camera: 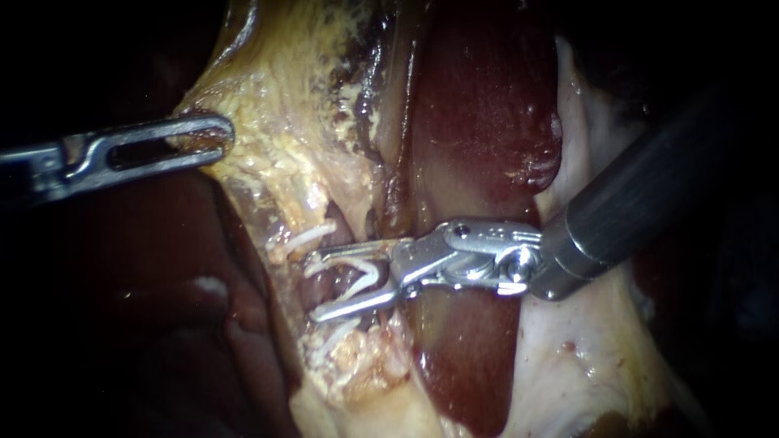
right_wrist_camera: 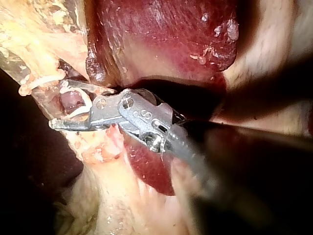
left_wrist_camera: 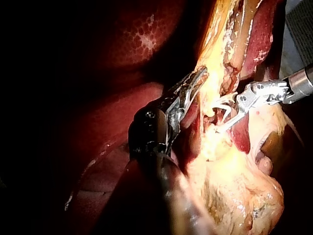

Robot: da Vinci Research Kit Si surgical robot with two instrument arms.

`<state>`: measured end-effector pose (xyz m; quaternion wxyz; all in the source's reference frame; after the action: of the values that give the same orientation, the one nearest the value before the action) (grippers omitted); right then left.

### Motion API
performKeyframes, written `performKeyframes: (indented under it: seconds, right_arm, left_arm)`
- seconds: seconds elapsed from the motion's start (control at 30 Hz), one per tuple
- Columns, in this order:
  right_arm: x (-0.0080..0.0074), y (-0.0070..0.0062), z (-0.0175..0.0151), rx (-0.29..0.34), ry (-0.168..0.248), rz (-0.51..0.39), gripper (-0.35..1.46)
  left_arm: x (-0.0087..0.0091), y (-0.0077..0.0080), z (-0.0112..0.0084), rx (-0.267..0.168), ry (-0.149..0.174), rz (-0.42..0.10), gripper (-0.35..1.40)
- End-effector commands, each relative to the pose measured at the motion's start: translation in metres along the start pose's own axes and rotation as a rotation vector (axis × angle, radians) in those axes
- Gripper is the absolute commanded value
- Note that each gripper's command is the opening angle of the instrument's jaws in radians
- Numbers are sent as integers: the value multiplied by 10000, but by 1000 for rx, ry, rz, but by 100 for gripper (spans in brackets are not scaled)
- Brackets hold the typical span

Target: Clipping first clip right tube

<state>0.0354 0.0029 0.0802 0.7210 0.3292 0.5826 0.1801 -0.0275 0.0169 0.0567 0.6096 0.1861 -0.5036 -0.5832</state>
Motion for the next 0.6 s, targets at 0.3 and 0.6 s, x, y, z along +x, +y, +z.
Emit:
performKeyframes:
  seconds: [0.3, 0.6]
  right_arm:
    - [7, -19, -17, 17, -2, 2, 58]
    - [34, -41, -59, 29, 2, 14, 59]
  left_arm:
    - [-1, 1, -7, 2, 2, 1, -35]
    - [-8, 4, -18, -2, 2, -2, -35]
